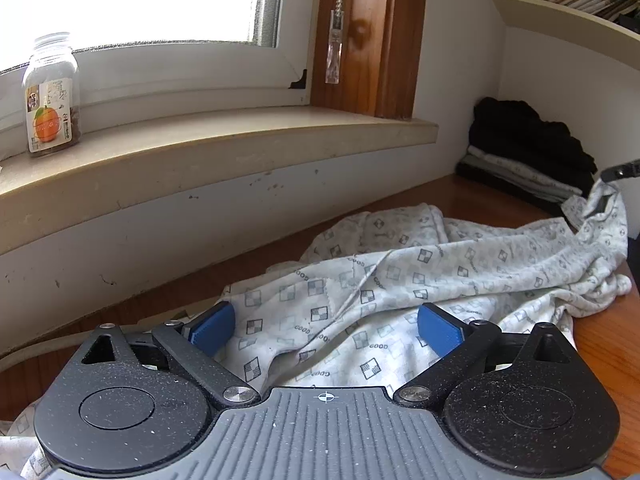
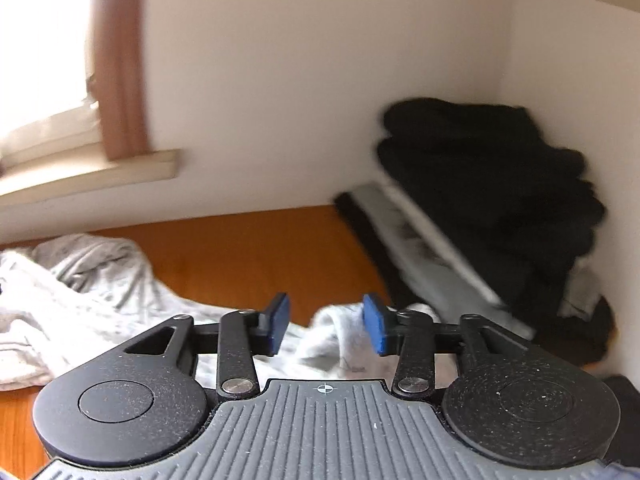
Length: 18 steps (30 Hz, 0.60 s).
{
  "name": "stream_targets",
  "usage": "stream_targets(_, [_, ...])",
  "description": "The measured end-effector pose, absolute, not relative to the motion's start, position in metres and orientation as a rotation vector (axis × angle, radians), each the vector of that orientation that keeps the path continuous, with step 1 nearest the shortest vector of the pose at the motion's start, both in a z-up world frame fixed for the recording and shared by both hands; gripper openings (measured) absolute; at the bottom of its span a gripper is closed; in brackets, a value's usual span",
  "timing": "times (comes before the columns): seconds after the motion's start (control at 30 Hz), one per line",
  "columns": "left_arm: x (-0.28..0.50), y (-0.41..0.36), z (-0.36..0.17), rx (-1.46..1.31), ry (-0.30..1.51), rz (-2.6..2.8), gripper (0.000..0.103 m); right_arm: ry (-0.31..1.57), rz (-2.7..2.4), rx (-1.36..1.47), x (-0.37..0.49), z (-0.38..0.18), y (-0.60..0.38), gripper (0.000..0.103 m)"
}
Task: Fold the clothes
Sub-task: 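Release the sheet fold with the right gripper and smooth it flat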
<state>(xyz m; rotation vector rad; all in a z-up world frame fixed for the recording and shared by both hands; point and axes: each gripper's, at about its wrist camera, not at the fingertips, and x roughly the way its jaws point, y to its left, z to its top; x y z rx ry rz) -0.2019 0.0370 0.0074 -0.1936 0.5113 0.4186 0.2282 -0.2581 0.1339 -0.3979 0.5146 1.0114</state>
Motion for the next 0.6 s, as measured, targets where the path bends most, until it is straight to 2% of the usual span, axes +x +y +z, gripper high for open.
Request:
stream_targets(0.13, [-0.201,0.036,0.007,-0.188,0.514,0.419,0.099,0.511,1.073,-0.446,0.21,0.131,-0.233,0.047])
stream_targets(0.43, [-0.201,0.037,0.007,-0.184,0.516,0.417,0.1,0.647,1.118,-0.517,0.221,0.077,-0.193,0.049])
stream_targets(0.53, [-0.201,0.037,0.006,-0.183,0.516,0.417,0.1,0.669,1.122,-0.536,0.221,0.064,-0.184,0.057])
stream_targets(0.6, [-0.202,0.037,0.007,-0.184,0.514,0.417,0.1,0.672,1.133,-0.535,0.222,0.062,-0.178,0.057])
